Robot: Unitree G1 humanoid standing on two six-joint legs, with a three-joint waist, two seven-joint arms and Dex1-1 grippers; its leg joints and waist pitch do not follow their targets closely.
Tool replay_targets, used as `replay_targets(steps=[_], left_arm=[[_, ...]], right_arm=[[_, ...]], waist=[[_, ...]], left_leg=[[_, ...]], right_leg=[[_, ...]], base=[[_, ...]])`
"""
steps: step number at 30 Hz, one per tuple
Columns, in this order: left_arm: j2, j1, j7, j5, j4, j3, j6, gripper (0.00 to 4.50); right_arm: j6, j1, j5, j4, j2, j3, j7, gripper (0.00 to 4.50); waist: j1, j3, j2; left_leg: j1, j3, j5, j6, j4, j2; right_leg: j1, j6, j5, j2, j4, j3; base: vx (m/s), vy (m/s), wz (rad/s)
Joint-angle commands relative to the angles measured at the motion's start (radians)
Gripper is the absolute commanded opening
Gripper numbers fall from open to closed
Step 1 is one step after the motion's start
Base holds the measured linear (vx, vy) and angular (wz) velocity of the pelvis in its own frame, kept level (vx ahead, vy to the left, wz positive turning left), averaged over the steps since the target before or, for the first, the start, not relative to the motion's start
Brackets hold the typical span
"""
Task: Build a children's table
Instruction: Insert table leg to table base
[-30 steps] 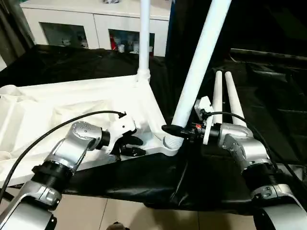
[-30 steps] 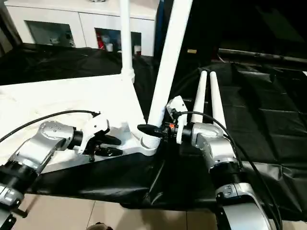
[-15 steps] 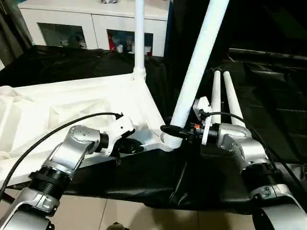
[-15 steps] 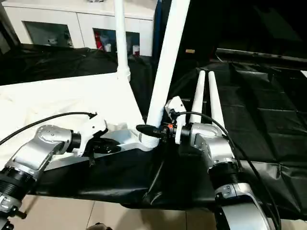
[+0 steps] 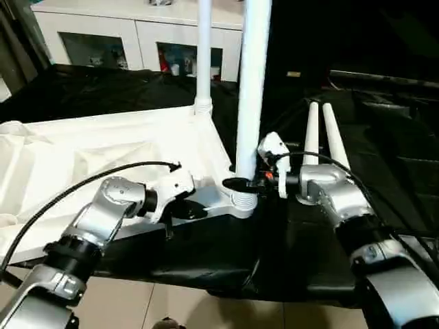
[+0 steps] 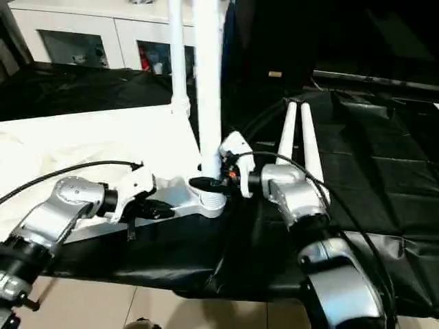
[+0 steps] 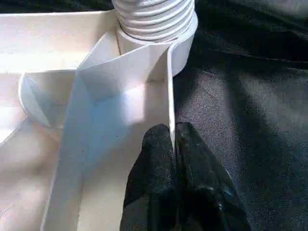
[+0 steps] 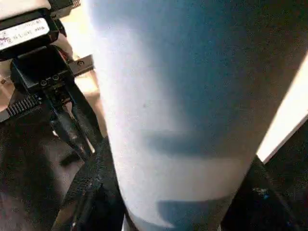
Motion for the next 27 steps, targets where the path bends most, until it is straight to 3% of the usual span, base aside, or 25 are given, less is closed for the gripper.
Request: replay_targets(steps=[1,9,11,15,18,19,21,23,26,27], left_arm=[[0.001,-0.021,-0.011,0.021,0.0,-0.01,-0.02,0.0],[-0.007,-0.03,0.001,0.028,0.024,-0.007,-0.04,0.0],[-0.009,-0.034,0.01,0.032,0.034,-0.005,-0.048,0.0],[-0.013,-0.04,0.031,0.04,0.05,0.001,-0.064,0.0],[-0.016,-0.047,0.041,0.047,0.066,0.005,-0.076,0.0],[-0.016,-0.047,0.041,0.047,0.066,0.005,-0.076,0.0],[-0.018,-0.061,0.05,0.056,0.09,0.008,-0.092,0.0],[-0.019,-0.066,0.054,0.058,0.098,0.009,-0.097,0.0],[-0.019,-0.068,0.055,0.059,0.102,0.01,-0.099,0.0],[-0.016,-0.073,0.05,0.062,0.108,0.009,-0.102,0.0]], right_arm=[[0.019,0.013,-0.043,0.06,-0.013,0.022,-0.004,1.93],[0.016,0.012,0.019,0.107,0.009,-0.044,-0.006,1.93],[0.011,0.033,0.046,0.11,0.01,-0.077,-0.018,1.93],[-0.015,0.1,0.081,0.089,0.015,-0.125,-0.059,1.93],[-0.04,0.154,0.096,0.07,0.028,-0.157,-0.095,1.93],[-0.04,0.154,0.096,0.07,0.028,-0.157,-0.095,1.93],[-0.086,0.244,0.115,0.025,0.06,-0.19,-0.161,1.93],[-0.1,0.273,0.122,0.008,0.073,-0.199,-0.18,1.92],[-0.118,0.298,0.12,-0.01,0.083,-0.205,-0.203,1.92],[-0.137,0.318,0.103,-0.03,0.085,-0.195,-0.222,1.92]], waist=[[-0.006,-0.072,0.011],[-0.006,-0.069,0.011],[-0.004,-0.07,0.02],[0.002,-0.071,0.025],[0.002,-0.066,0.024],[0.002,-0.063,0.028],[0.006,-0.06,0.039],[0.005,-0.06,0.033],[0.004,-0.059,0.035],[0.008,-0.062,0.06]], left_leg=[[0.034,-0.004,-0.151,-0.011,-0.069,0.028],[0.037,-0.006,-0.199,-0.025,-0.075,0.031],[0.036,-0.007,-0.193,-0.025,-0.074,0.031],[0.039,-0.006,-0.205,-0.028,-0.074,0.031],[0.04,-0.008,-0.265,-0.038,-0.081,0.032],[0.045,-0.008,-0.296,-0.045,-0.084,0.032],[0.049,-0.011,-0.343,-0.059,-0.089,0.033],[0.052,-0.016,-0.378,-0.07,-0.095,0.035],[0.05,-0.016,-0.372,-0.065,-0.095,0.034],[0.051,-0.018,-0.372,-0.072,-0.093,0.033]], right_leg=[[0.038,-0.255,0.115,-0.064,-0.057,0.041],[0.039,-0.254,0.05,-0.068,-0.063,0.043],[0.039,-0.255,0.068,-0.068,-0.062,0.042],[0.036,-0.256,0.089,-0.066,-0.062,0.042],[0.036,-0.252,0.019,-0.069,-0.07,0.042],[0.034,-0.246,-0.035,-0.07,-0.077,0.044],[0.031,-0.235,-0.105,-0.073,-0.085,0.046],[0.033,-0.224,-0.135,-0.075,-0.089,0.047],[0.032,-0.225,-0.138,-0.074,-0.089,0.048],[0.028,-0.226,-0.132,-0.076,-0.086,0.049]], base=[[0.0,0.0,0.0],[0.0,0.0,0.0],[0.0,0.0,0.0],[0.0,0.0,0.0],[0.0,0.0,0.0],[0.0,0.0,0.0],[0.0,0.0,0.0],[0.0,0.0,0.0],[0.0,0.0,0.0],[0.0,0.0,0.0]])
